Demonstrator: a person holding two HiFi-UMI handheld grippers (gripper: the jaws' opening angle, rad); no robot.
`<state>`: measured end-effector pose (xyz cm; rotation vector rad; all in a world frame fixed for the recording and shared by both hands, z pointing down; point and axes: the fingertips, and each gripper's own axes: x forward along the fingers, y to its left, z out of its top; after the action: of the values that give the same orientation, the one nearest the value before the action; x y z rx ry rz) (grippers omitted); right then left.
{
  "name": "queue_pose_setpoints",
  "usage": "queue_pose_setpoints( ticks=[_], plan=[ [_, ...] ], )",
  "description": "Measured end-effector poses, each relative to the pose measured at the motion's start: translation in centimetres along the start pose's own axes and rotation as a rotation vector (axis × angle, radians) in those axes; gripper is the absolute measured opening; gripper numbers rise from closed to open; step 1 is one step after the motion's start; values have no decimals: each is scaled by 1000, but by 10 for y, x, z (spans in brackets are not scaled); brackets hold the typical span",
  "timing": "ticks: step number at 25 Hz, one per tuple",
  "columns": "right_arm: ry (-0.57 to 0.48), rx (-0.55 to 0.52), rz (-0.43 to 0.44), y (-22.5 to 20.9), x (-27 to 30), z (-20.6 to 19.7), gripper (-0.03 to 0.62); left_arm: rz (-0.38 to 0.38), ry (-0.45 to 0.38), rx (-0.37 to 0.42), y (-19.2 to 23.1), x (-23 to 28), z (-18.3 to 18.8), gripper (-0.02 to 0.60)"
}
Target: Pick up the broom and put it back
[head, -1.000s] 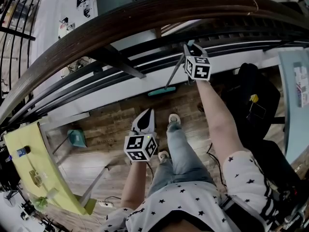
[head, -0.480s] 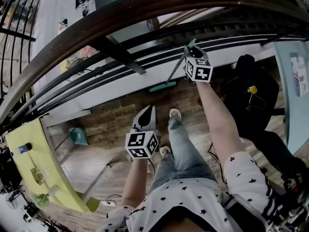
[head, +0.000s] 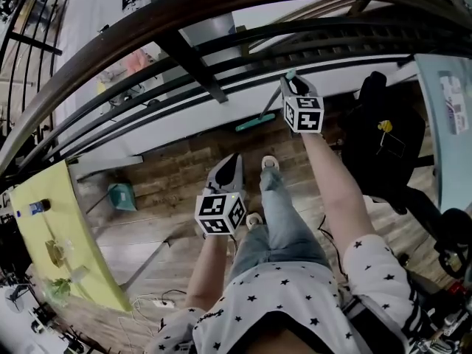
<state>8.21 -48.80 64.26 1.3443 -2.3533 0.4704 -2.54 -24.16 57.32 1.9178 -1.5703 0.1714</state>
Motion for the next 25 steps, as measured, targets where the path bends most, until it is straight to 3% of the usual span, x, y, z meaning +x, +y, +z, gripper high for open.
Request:
queue_pose_setpoints(
  ticks=[15, 25],
  plan=[
    [-8, -170, 33, 80, -83, 0, 80, 24, -47, 18, -6, -97, -8, 12],
    [-34, -205, 68, 133, -160, 18, 80, 58, -87, 17, -2, -171, -13, 12]
  ],
)
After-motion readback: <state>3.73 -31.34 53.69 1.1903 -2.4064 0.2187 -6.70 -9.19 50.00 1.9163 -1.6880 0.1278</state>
